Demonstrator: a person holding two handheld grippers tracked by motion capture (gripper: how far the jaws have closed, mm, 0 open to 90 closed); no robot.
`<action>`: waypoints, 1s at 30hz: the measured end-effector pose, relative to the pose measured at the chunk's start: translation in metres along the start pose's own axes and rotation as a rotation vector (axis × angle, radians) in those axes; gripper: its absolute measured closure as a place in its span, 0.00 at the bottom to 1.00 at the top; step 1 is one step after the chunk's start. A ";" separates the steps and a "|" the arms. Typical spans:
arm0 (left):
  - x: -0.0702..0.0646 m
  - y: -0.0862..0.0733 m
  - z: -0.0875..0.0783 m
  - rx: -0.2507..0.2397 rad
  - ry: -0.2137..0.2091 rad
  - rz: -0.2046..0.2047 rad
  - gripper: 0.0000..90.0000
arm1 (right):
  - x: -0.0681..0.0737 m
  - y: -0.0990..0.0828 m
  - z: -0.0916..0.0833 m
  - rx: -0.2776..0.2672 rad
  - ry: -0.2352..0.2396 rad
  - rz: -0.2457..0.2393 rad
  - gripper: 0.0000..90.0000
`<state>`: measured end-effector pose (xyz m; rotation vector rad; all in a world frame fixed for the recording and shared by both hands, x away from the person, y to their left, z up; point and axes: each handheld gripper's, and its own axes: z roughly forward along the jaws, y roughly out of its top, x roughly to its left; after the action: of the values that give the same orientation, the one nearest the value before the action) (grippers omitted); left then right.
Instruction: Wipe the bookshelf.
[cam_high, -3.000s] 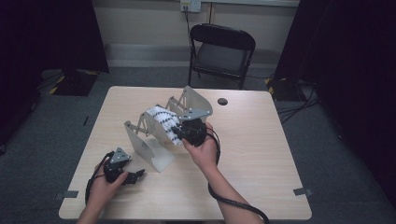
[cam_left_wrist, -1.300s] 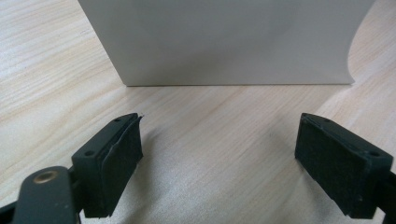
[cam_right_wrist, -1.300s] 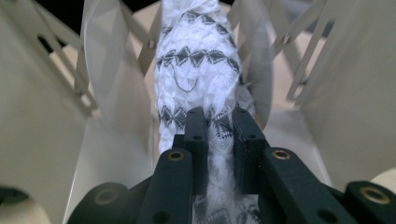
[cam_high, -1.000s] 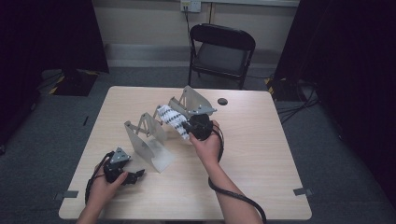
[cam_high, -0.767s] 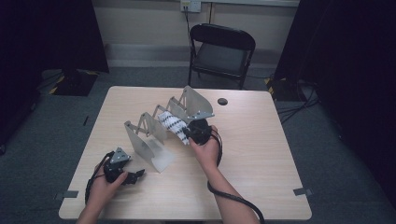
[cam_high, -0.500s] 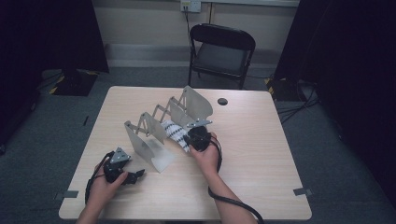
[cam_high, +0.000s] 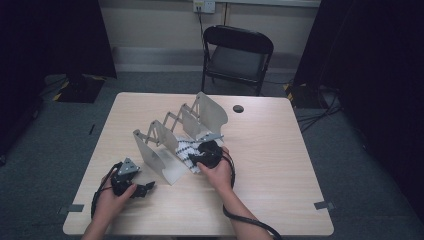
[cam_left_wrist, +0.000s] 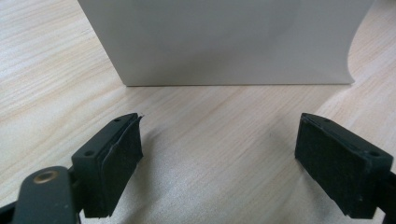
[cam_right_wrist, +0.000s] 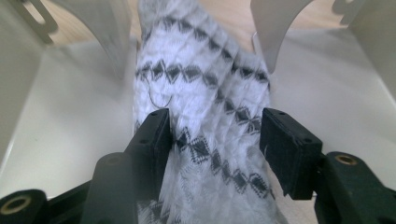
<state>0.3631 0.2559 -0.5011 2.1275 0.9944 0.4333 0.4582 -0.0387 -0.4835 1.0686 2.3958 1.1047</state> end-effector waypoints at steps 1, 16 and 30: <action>0.000 0.000 0.000 0.000 0.000 0.000 0.16 | 0.001 -0.001 0.004 0.010 0.001 -0.005 0.47; 0.000 0.000 0.000 0.000 0.000 0.000 0.16 | 0.003 0.005 -0.013 -0.013 -0.004 0.070 0.87; 0.000 0.000 0.000 0.000 -0.001 0.001 0.16 | -0.004 0.071 -0.068 -0.183 -0.062 0.073 0.87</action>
<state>0.3632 0.2559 -0.5011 2.1278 0.9933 0.4331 0.4606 -0.0471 -0.3859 1.1177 2.1752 1.2685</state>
